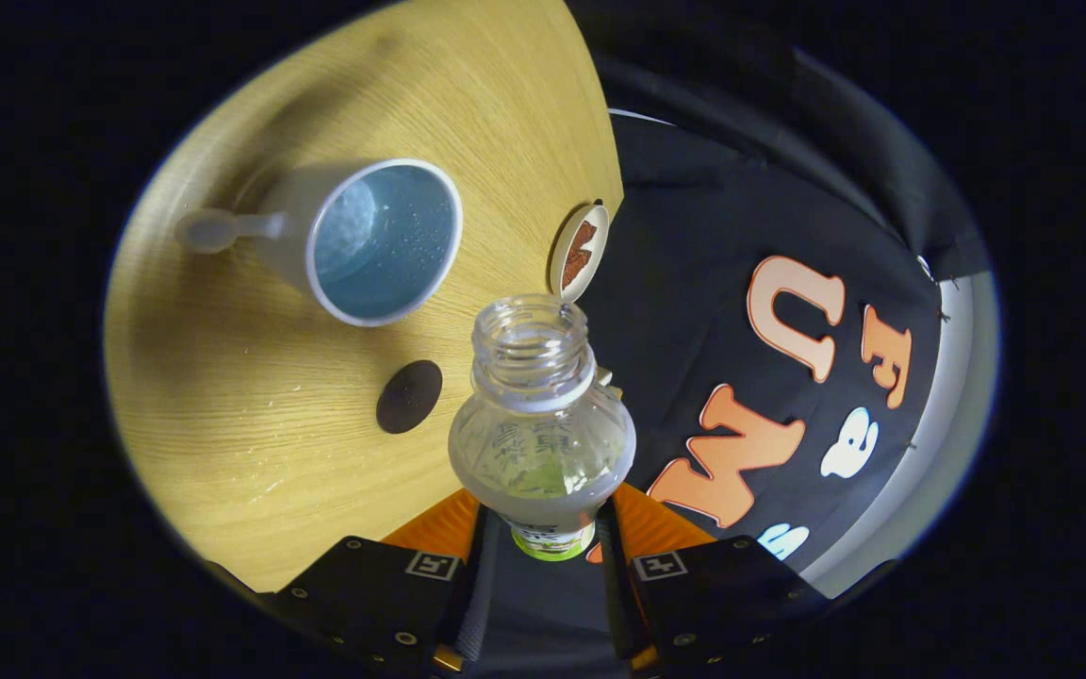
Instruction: Take the bottle from table, then pour the juice into the cup, finally place the bottle on the coaster
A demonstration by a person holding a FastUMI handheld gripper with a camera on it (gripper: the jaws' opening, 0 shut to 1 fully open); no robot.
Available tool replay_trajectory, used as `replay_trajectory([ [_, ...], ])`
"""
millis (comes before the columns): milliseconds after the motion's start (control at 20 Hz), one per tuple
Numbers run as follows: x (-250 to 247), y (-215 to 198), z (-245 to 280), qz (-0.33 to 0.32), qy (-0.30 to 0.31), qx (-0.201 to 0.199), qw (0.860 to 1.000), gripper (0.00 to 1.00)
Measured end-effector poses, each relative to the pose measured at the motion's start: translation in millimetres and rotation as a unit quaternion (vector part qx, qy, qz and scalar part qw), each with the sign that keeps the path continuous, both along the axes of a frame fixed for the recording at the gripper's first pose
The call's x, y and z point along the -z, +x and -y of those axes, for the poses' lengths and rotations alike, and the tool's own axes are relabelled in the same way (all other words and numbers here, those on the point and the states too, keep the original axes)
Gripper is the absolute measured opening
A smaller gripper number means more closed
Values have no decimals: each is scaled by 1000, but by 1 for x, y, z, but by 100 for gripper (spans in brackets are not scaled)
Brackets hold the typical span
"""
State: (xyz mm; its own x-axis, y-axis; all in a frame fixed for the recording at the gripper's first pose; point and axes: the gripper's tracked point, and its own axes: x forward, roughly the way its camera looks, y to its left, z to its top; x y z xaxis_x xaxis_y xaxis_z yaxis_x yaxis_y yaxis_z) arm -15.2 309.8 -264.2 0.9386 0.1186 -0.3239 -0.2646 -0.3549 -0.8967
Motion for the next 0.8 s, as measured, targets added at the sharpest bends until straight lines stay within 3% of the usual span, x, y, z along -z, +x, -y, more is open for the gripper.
replay_trajectory([
  [250,3,9,7,-36,113,46,992,52],
  [350,13,11,10,-68,172,83,979,52],
  [500,8,14,3,-96,249,102,958,53],
  [600,9,23,1,-123,310,123,935,52],
  [800,7,40,0,-180,446,166,861,53],
])
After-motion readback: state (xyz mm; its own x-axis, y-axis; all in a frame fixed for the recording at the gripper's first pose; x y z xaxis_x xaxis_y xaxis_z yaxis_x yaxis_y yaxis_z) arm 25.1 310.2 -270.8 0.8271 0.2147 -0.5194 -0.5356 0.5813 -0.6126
